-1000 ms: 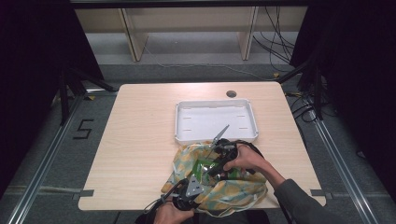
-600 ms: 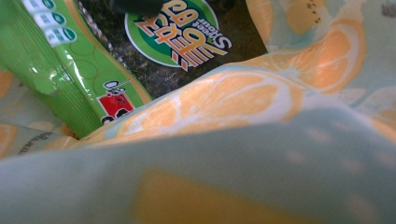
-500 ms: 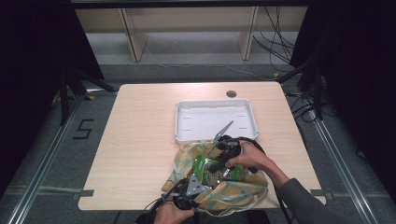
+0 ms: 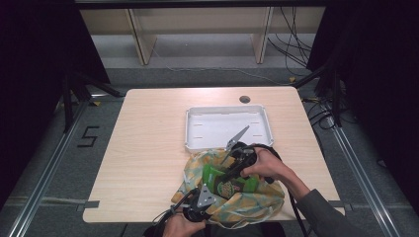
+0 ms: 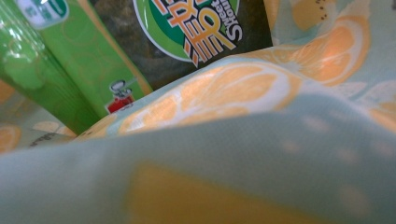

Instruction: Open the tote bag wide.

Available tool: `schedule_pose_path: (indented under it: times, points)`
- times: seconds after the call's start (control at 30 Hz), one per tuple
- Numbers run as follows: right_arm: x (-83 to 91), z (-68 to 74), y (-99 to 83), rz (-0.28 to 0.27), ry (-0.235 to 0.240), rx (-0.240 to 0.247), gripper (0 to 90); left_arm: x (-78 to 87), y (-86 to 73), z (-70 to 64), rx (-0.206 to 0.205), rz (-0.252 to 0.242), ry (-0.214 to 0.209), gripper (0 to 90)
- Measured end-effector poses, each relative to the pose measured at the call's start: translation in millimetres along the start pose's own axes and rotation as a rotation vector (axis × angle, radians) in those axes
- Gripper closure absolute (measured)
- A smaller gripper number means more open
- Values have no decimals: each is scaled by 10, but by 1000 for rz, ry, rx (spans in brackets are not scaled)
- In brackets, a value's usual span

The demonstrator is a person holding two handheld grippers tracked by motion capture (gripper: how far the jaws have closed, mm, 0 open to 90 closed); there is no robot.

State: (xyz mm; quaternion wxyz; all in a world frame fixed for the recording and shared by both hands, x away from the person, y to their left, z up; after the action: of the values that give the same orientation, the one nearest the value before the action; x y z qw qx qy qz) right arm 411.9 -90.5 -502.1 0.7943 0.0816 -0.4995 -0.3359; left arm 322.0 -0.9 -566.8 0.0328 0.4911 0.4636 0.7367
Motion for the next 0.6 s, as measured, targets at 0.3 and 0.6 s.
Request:
schedule_pose_path:
  times: [0.3, 0.6]
  points:
    - [96, 51, 45, -17, -22, 29, 766, 89, 31, -12, 15, -1, -26, 822]
    - [230, 36, 94, -58, -57, 91, 767, 355, 74, -37, 50, 9, -54, 572]
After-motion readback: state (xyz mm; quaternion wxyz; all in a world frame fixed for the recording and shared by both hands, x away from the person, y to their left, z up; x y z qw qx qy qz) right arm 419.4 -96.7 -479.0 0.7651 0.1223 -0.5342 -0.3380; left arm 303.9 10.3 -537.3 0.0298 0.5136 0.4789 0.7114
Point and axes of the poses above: each handheld gripper's, and its own axes: x roughly backward along the jaws, y roughly out of its top, z roughly to its left, the point moved 8 cm from there along -x, roughly forward along the jaws, and after that the axes turned 9 degrees about y, right-handed, at the moved point
